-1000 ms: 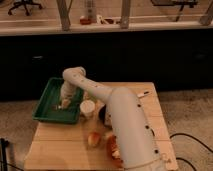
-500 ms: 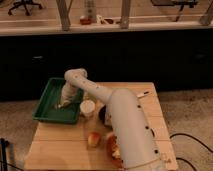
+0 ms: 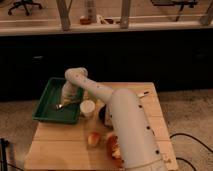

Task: Place fork in table surface

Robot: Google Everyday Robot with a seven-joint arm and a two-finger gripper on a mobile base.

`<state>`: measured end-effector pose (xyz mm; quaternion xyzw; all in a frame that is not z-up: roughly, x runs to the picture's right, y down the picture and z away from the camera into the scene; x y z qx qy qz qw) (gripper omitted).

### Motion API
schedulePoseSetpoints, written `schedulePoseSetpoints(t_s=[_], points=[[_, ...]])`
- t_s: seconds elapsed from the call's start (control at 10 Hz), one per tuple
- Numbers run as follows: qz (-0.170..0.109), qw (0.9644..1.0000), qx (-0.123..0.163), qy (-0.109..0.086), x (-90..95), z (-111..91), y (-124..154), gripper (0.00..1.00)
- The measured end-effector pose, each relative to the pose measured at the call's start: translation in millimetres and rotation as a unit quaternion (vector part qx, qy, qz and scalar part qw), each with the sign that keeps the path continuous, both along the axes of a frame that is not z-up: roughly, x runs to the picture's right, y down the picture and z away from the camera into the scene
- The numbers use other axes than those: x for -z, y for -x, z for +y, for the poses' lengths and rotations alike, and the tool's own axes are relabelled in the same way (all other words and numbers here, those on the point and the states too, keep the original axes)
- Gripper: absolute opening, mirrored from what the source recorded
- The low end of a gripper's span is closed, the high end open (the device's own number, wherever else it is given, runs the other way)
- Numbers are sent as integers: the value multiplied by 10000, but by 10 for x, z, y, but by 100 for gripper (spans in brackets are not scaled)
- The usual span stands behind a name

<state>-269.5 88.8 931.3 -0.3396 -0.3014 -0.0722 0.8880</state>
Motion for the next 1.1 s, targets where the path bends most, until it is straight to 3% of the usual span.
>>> schedulePoseSetpoints(t_s=[0.6, 1.1], points=[[-212, 9992, 234, -264, 198, -282, 135, 0], [-247, 9968, 647, -403, 328, -453, 278, 0]])
